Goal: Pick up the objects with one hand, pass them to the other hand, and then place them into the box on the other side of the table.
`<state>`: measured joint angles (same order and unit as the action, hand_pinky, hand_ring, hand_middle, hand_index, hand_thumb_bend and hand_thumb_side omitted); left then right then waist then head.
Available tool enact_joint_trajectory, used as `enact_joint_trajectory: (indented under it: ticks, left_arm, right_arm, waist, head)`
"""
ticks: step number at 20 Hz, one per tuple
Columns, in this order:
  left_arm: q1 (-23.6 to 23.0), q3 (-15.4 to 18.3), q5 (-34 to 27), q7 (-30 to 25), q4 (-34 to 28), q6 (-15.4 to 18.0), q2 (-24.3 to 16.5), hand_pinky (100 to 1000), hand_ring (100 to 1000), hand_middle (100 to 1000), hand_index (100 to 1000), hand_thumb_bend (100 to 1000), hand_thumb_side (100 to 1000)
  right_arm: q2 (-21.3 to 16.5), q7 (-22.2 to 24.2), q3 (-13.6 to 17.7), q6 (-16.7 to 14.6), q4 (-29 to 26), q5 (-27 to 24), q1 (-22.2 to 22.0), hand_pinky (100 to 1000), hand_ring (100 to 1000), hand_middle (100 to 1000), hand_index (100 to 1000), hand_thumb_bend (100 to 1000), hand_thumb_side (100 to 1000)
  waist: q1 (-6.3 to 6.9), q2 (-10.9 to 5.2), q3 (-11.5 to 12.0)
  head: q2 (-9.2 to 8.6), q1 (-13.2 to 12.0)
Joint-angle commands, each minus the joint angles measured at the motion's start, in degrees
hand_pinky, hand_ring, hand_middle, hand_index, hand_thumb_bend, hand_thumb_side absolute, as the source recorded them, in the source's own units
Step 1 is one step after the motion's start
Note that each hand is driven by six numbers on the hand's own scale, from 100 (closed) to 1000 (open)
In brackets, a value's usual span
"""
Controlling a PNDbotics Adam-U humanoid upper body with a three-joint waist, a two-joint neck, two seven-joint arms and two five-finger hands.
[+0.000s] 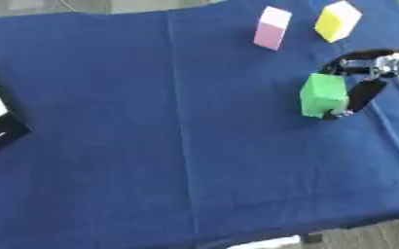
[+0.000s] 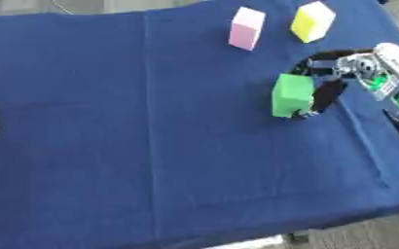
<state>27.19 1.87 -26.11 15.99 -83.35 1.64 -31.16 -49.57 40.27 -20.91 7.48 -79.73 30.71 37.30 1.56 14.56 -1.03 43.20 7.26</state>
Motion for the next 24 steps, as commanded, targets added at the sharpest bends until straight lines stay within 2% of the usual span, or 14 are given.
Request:
enact_joint_trajectory:
  ticks: [1,6,9,14,21,24]
  left_arm:
    - [0.4,0.3,-0.2,0.0,-0.9,0.1,-1.1,777,726,762,891,607,651]
    - [0.3,0.4,-0.2,0.0,-0.9,0.1,-1.0,778,727,762,891,607,652]
    - [0.2,0.4,-0.2,0.1,-0.9,0.1,-1.0,779,727,762,891,606,653]
    - [0.2,0.4,-0.2,0.1,-1.0,0.2,-1.0,779,727,762,891,606,653]
    - [0.2,0.5,-0.2,0.1,-1.2,0.2,-1.3,780,727,761,890,605,653]
    - [0.2,0.5,-0.1,0.0,-1.4,0.2,-1.5,780,727,761,890,605,652]
  right_arm:
    - [-1.1,-0.4,0.6,-0.2,-0.1,-0.6,1.0,913,901,828,854,548,269]
    - [-0.8,-2.6,0.5,0.9,-0.3,-3.3,1.0,906,873,758,791,529,239]
    - [-0.7,-4.5,0.4,1.7,-0.5,-5.3,0.8,896,840,685,728,470,222]
    - [-0.7,-6.7,0.0,2.6,-0.5,-7.1,0.7,889,821,659,705,432,218]
    - [-1.1,-8.9,0.4,3.0,-2.1,-9.4,0.2,857,762,562,584,292,168]
    - [-1.1,-10.8,1.1,4.0,-3.7,-11.5,-0.1,849,751,547,557,248,156]
  waist:
    - [0.29,0.03,-0.1]
    - [0.29,0.09,-0.1]
    - [0.27,0.15,-0.1]
    - [0.18,0.14,-0.1]
    - [0.11,-0.01,-0.1]
    - [0.15,-0.11,-0.1]
  head:
    - [-0.29,0.3]
    - [-0.25,0.4]
    - [-0.22,0.5]
    - [-0.09,0.5]
    - [-0.07,0.5]
    - [-0.08,0.5]
